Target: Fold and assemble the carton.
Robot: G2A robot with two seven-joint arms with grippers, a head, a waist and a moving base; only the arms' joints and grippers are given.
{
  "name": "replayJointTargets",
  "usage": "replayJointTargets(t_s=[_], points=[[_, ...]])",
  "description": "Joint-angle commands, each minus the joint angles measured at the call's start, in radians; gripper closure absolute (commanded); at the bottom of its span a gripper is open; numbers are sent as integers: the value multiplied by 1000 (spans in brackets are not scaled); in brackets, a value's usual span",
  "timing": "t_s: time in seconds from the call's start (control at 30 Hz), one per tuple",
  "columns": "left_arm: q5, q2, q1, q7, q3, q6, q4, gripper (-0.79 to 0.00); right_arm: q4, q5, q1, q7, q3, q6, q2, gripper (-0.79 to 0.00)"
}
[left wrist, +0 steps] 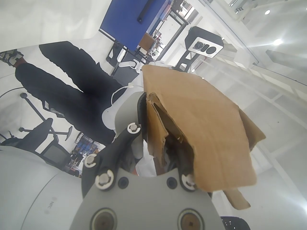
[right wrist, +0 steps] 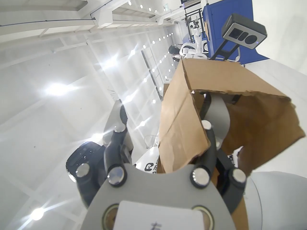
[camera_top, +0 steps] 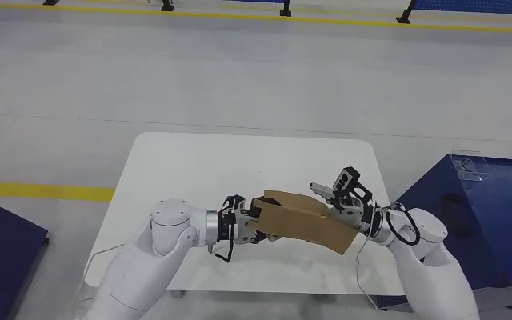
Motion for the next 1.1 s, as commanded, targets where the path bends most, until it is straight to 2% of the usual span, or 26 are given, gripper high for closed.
replayJointTargets(t_s=[0.0, 0.03, 0.23, 0.27, 0.3, 0.33, 0.47, 0.7, 0.83, 0.97, 1.07], points=[[-5, 0, -1, 7, 3, -2, 2, 0, 5, -4, 3, 2, -2, -3, 2, -71], [-7, 0, -2, 10, 5, -1, 4, 0, 7, -8, 4, 2, -3, -4, 3, -3], [-21, -1, -9, 29, 11, -7, 11, -12, 24, -41, 17, 12, -2, -1, 11, 0], [-23, -1, -10, 34, 12, -9, 12, -145, 30, -47, 19, 13, -2, 11, 12, 0], [-26, -1, -12, 42, 11, -10, 15, -733, 30, -47, 19, 13, -2, 11, 12, 0], [-32, -2, -13, 56, 9, -17, 17, -785, 30, -47, 19, 13, -2, 11, 12, 0], [-37, -7, -18, 131, 6, -45, 25, -785, 30, -47, 19, 13, -2, 11, 12, 0], [-37, -7, -18, 131, 6, -45, 25, -785, 22, -47, 19, 5, -1, -5, 12, 0], [-37, -7, -18, 131, 6, -45, 25, -785, 26, -201, 55, 6, 40, -227, 22, 0], [-37, -7, -18, 131, 6, -45, 25, -785, 112, -215, 118, 67, 55, -341, 27, 0], [-37, -7, -18, 131, 6, -45, 25, -785, 186, -178, 164, 116, 42, -344, 27, 0]])
